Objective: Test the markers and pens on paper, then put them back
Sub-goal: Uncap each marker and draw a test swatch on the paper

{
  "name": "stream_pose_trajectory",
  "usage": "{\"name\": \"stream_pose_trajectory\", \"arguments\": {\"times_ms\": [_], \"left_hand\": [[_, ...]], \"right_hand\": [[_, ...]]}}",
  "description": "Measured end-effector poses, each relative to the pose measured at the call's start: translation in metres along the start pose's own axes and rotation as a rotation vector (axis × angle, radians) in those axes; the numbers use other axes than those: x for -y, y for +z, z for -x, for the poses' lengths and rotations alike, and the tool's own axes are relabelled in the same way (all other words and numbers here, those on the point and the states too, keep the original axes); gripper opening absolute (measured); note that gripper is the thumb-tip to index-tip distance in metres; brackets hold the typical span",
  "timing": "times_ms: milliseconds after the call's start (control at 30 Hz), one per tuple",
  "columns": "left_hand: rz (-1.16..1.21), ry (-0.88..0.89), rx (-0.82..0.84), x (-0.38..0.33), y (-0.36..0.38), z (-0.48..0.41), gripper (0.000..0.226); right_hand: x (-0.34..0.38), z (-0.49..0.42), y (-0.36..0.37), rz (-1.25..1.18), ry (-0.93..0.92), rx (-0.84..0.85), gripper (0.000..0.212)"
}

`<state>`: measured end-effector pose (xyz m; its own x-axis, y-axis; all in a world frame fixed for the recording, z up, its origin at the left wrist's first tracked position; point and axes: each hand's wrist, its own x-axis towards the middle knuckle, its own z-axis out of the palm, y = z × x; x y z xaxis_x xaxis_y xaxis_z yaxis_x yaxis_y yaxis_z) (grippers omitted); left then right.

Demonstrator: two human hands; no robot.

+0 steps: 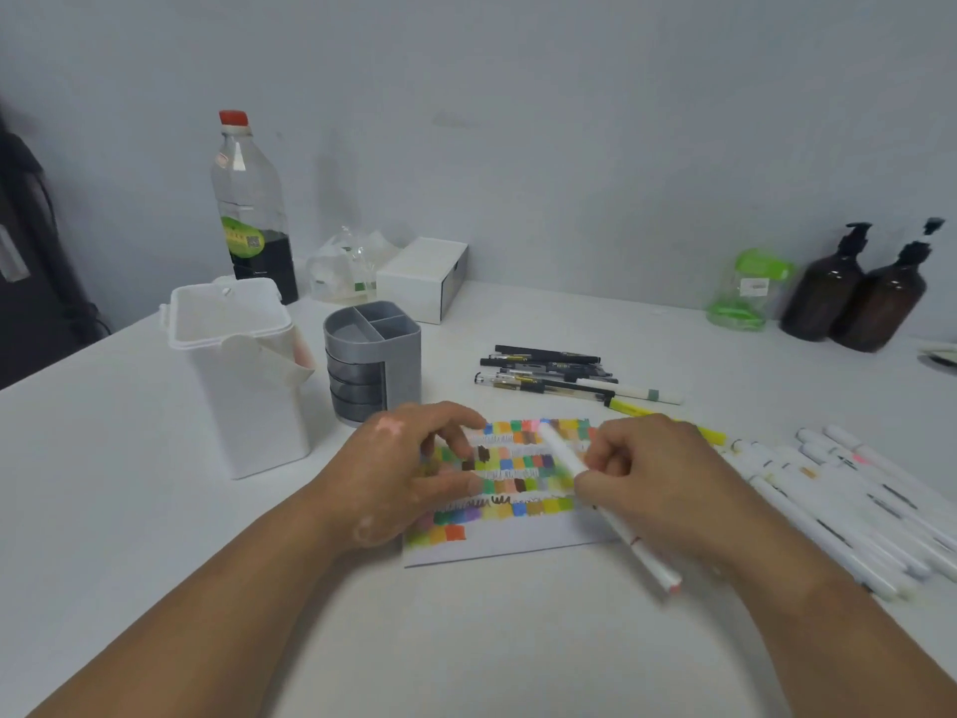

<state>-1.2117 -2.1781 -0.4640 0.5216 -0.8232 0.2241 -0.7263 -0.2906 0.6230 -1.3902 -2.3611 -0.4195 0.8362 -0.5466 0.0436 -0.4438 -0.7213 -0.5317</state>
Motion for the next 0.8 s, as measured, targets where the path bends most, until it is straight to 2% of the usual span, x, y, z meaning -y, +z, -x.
{"name": "stream_pose_trajectory", "arguments": {"times_ms": [100,200,267,367,467,633,800], "left_hand": [[-0.125,0.001,0.032,0.005,-0.001,-0.002,0.025],[-0.229,0.043,0.069,0.011,-0.002,-0.002,0.028],[-0.211,0.031,0.066,0.014,-0.004,-0.001,0.028],[-0.169,0.011,0.071,0.016,-0.006,0.000,0.026],[-0.168,-0.003,0.075,0.016,-0.005,-0.001,0.024],[-0.149,-0.040,0.076,0.013,-0.003,-0.003,0.026],[-0.133,-0.038,0.073,0.015,-0.003,-0.003,0.026]], "right_hand": [[-0.016,0.002,-0.019,0.178,0.171,-0.055,0.015],[-0.023,0.004,-0.019,0.234,0.231,-0.016,0.015],[-0.026,0.002,-0.015,0.222,0.245,-0.048,0.016],[-0.034,-0.008,-0.017,0.152,0.240,-0.223,0.013],[-0.049,-0.033,-0.027,0.206,0.212,-0.363,0.015],[-0.079,-0.075,-0.027,0.485,0.195,-0.147,0.026],[-0.091,-0.087,-0.023,0.589,0.128,-0.158,0.037]]}}
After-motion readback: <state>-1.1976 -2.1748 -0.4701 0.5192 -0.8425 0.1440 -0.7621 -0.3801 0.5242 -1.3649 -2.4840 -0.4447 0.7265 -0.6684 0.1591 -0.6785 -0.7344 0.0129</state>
